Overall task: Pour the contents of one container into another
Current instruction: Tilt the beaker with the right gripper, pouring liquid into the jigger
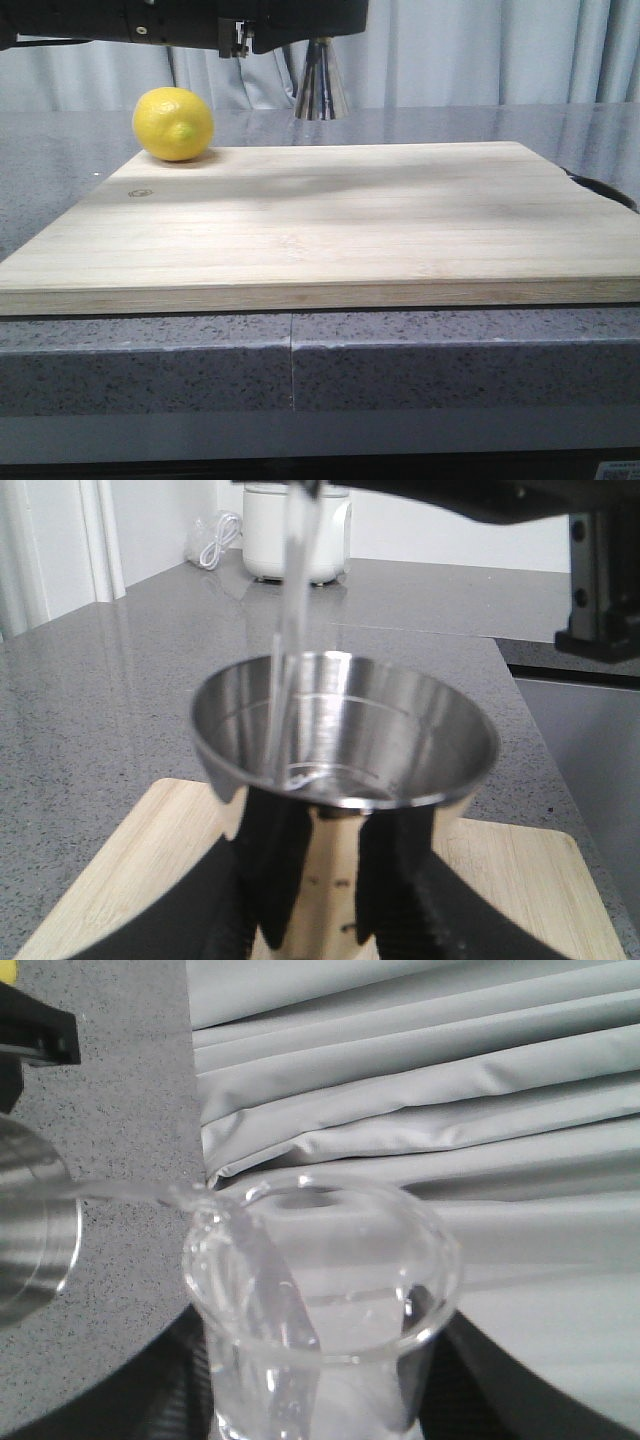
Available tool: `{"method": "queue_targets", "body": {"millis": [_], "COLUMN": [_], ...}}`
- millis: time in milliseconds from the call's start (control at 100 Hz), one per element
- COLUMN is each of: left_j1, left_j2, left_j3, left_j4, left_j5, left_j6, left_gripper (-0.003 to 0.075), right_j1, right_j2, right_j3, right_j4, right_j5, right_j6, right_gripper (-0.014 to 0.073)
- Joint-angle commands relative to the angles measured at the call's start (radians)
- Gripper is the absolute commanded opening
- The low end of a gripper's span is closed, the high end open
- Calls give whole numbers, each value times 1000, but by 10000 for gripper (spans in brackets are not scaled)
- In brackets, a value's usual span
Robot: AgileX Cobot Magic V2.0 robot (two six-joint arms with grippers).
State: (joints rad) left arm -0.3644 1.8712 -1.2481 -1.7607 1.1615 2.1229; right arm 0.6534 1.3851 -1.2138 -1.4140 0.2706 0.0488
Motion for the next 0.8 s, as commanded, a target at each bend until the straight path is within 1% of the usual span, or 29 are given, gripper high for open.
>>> {"method": "queue_targets", "body": {"millis": [0, 790], "left_j1": [-9, -9], "left_j2": [-56, -56], "left_j3": [-32, -32], "left_j4": [-91, -91], "left_j5": [107, 107], "left_j6": [-11, -11], "left_gripper": [216, 216], "right_j1": [-2, -2], "right_j2": [-39, -39], "right_j3": [-39, -39], "right_j4": [-42, -127], "right_j5": [-8, -2], "right_j6": [-7, -7], "right_gripper": [315, 315]}}
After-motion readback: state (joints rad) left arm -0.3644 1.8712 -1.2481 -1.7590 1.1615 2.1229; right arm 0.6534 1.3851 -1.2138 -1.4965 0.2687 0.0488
